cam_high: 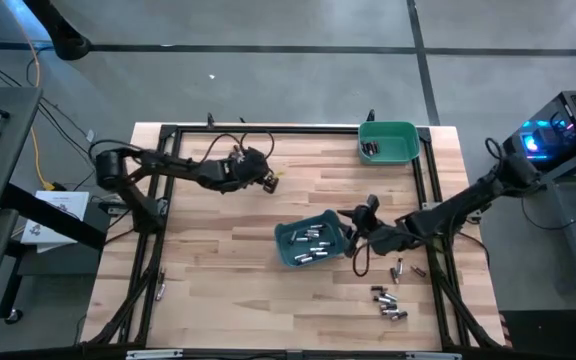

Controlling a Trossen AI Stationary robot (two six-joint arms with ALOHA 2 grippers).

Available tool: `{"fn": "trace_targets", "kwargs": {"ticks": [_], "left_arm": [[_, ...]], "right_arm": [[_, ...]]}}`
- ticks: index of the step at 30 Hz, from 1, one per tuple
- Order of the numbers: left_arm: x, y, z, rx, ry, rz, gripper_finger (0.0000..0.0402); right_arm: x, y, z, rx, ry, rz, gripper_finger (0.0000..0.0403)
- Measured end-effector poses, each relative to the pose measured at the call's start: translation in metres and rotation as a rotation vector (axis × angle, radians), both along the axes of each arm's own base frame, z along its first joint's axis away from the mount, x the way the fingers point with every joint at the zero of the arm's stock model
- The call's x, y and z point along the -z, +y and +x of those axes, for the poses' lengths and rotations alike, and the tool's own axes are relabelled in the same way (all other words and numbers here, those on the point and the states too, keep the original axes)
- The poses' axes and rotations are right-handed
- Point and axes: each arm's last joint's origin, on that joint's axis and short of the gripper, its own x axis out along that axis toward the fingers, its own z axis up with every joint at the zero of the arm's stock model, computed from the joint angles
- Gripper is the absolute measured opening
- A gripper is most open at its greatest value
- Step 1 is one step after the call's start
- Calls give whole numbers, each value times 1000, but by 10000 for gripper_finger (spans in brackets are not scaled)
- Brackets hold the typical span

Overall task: Sort batteries
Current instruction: Put the black battery into the green bin

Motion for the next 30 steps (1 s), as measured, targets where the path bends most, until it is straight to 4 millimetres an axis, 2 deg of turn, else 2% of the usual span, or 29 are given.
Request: {"fn": "trace_targets", "kwargs": {"ticks": [3, 6, 9, 11, 15, 19, 24, 30], "left_arm": [[-28, -13, 5, 95, -101, 78, 32], [-55, -21, 6, 171, -200, 161, 32], [-72, -17, 6, 260, -283, 205, 32], [-79, -5, 6, 335, -360, 201, 32], [-84, 12, 13, 601, -512, 212, 32], [-84, 9, 24, 848, -673, 235, 32], [-81, -16, 38, 949, -751, 256, 32], [-88, -52, 45, 1035, -810, 335, 33]], "right_arm": [[-7, -8, 5, 21, -23, -68, 133], [-22, -19, 7, 40, -91, -98, 133], [-37, -32, 8, -73, -102, -162, 133], [-46, -44, 10, -152, -140, -160, 133], [-52, -78, 12, -217, -186, -100, 136], [-59, -108, 12, -302, -268, -65, 155], [-74, -128, 9, -431, -425, -116, 187], [-79, -124, 13, -532, -504, -142, 195]]}}
